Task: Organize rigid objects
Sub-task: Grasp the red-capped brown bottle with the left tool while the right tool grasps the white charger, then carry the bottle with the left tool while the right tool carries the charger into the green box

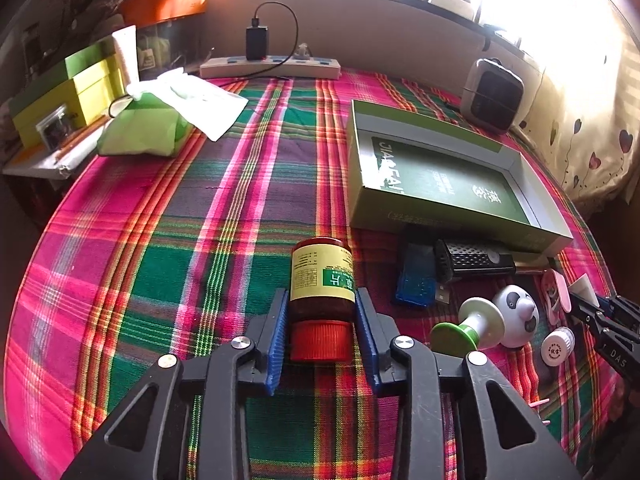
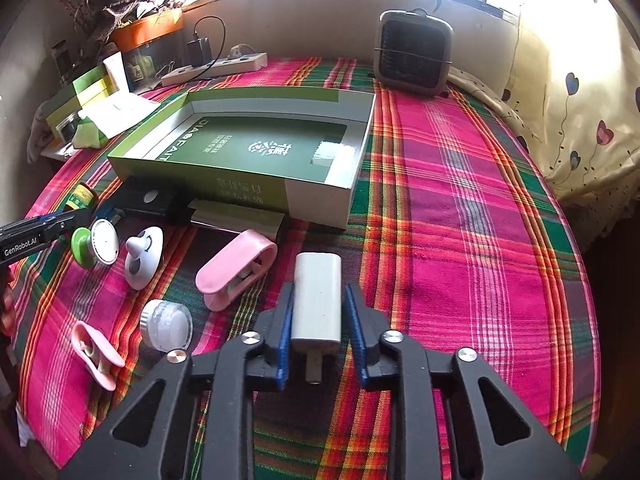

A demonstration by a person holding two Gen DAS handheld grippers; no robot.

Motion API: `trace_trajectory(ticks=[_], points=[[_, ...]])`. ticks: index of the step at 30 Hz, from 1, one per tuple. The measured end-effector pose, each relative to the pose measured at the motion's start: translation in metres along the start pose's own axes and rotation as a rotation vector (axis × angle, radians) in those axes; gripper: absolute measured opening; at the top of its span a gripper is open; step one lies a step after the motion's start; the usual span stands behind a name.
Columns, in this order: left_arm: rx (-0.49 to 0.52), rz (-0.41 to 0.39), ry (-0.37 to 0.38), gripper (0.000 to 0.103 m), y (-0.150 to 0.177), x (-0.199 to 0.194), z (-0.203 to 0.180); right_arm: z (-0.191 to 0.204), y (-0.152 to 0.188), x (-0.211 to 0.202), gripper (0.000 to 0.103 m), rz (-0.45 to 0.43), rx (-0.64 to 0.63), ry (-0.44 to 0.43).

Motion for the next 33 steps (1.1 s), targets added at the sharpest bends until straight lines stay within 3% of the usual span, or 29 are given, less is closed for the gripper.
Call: trace_trajectory(ticks=[14,26,33], points=[[0.002,-0.022,0.003,0.031,-0.009,-0.012,0.003,-0.001,-0.008,-0.010,0.021,-0.025,0.012,-0.008],[0.054,-0.086,0.082,0.031,-0.059,-0.030,-0.020,0.010,-0.049,-0.019,0.021,-0.069,-0.012,-0.033],[0.069,-0.075,0.148,0.031,-0.082,-0.014,-0.042,0.015,-0.067,-0.008,0.021,-0.063,-0.014,-0.057]])
Point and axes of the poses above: each gripper's, at about its wrist camera, not at the fingertips, and x roughly the way its jaws point, z to its left, y to its underside, the point moved 10 cm from there along x, roughly the way its jaws point, and after that the axes turned 4 degrees about x, right-handed, at the moved point
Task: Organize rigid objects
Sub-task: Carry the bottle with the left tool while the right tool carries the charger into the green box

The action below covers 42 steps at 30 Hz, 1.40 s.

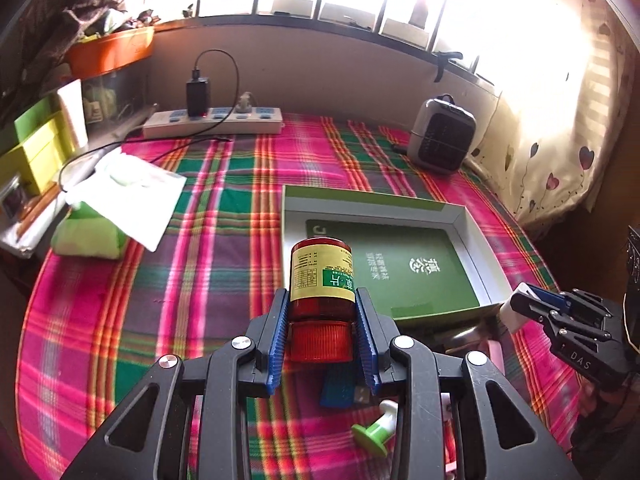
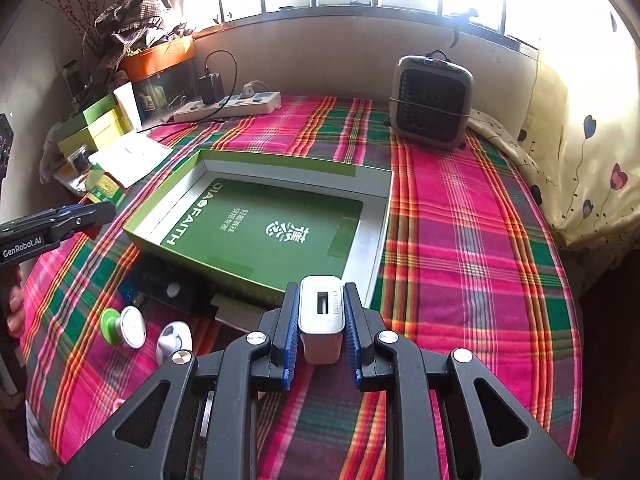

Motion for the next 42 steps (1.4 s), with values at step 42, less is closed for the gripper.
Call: trace_trajectory(ticks=[42], points=[[0.056,0.114,-0.003,0.031,-0.004,0.081,-0.010,0.001,-0.046,0.069,0.022,0.085,0.150,-0.289]])
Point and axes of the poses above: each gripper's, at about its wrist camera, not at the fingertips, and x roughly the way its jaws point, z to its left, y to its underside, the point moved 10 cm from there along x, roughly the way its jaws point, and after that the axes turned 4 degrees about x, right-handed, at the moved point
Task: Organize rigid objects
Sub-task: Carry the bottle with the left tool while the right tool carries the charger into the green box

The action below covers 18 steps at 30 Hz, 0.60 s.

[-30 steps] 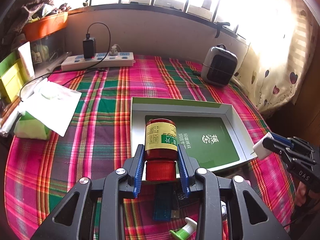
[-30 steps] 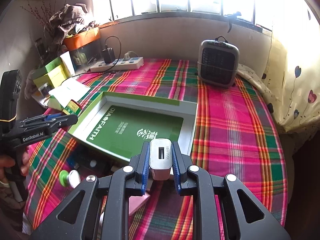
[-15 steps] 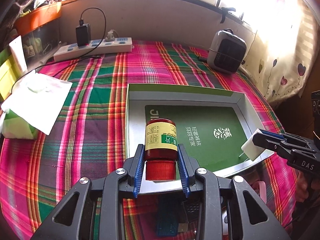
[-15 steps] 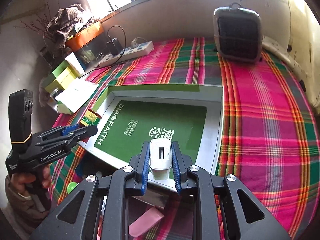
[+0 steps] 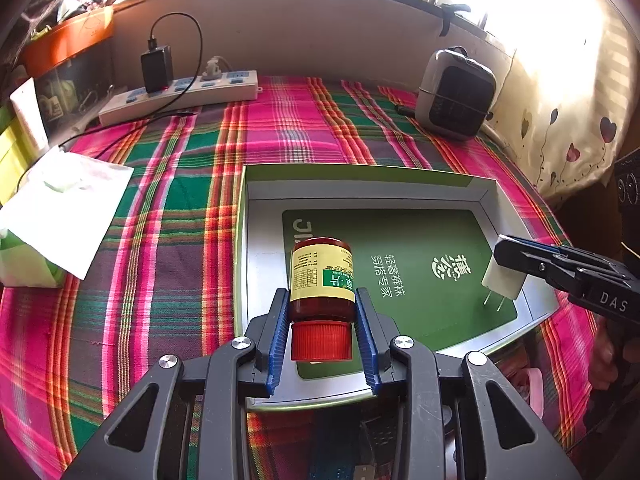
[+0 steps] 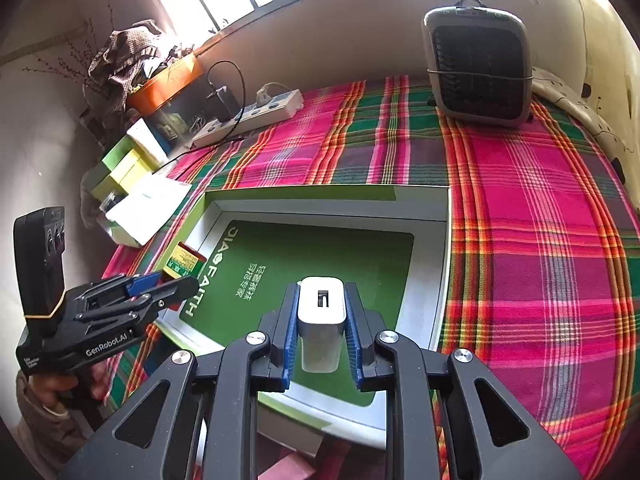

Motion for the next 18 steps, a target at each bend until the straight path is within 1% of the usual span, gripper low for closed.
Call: trace_trajectory(ticks=[7,18], points=[[-0.001,0.001,0.003,0.031,-0.0011,0.0019,-0.0003,-0.0073,-0.0028,0.0079,0.024,0.009,0.030,-0.008],[0.001,0.003,-0.002,0.031,-0.0013,0.0034,-0.0006,-0.0111,-0.0013,0.0090,0.025,0.000,0.001,0.034]])
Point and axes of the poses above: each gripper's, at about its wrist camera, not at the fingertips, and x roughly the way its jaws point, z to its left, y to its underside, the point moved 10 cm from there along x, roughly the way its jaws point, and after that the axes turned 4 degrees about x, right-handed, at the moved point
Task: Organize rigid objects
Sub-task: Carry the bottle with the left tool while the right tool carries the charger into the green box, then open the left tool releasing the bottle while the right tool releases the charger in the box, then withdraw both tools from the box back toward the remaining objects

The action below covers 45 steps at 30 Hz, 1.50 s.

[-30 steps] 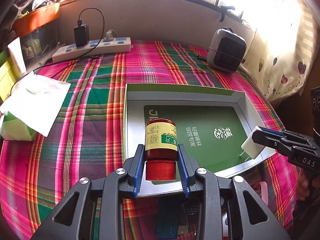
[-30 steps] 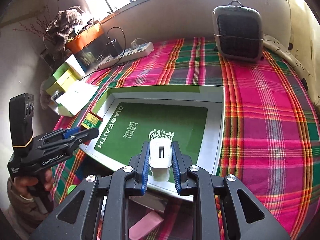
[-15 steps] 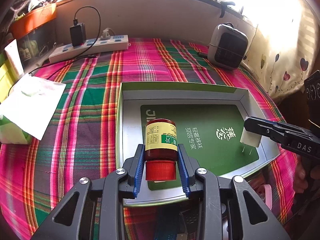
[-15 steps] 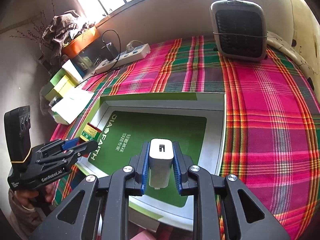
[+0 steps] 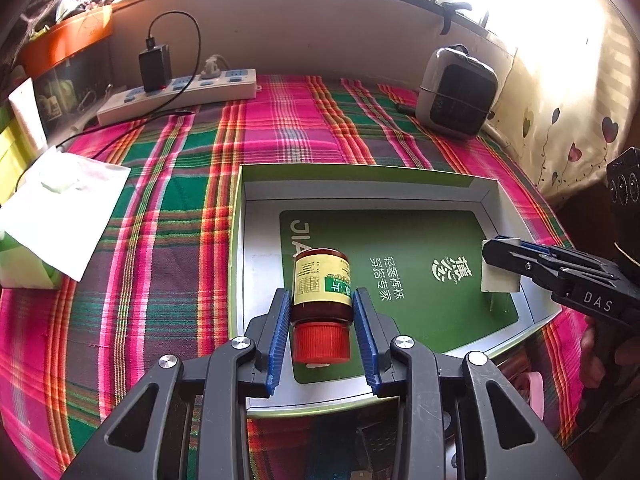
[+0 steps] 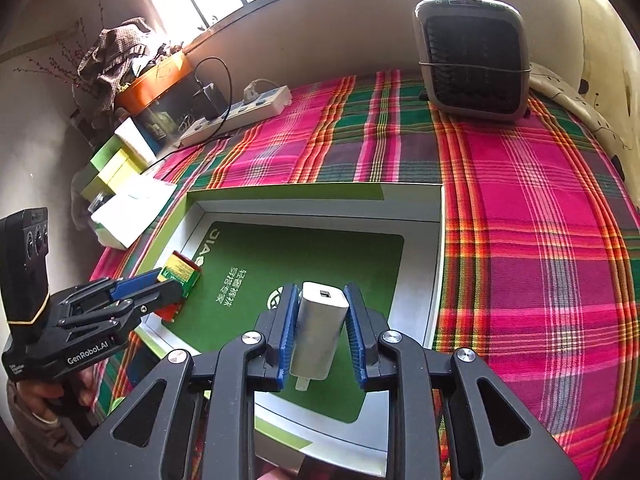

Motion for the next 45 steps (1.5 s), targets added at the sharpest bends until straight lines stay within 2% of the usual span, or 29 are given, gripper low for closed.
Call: trace_trajectory(ticks=[4,10,14,30,45], points=[[-0.003,-0.001,0.001,0.031,0.000,0.000,0.000,-0.001,0.000,0.001,0.027,-0.004,-0.004,0.010],[-0.004,-0.004,0.003,0.032,0.000,0.000,0.000,0.001,0.000,-0.001,0.037,-0.017,-0.023,0.019],[-0.006,-0.007,0.007,0.035,0.000,-0.001,-0.002,0.004,0.000,-0.004,0.047,-0.030,-0.033,0.016],[0.002,-0.044,0.006,0.039,0.006,-0.032,-0.013,0.008,0.007,-0.031,0.047,-0.076,-0.007,0.011],[0.011,-0.101,0.015,0.039,0.036,-0.079,-0.024,0.025,0.044,-0.076,0.048,-0.128,-0.047,0.025]])
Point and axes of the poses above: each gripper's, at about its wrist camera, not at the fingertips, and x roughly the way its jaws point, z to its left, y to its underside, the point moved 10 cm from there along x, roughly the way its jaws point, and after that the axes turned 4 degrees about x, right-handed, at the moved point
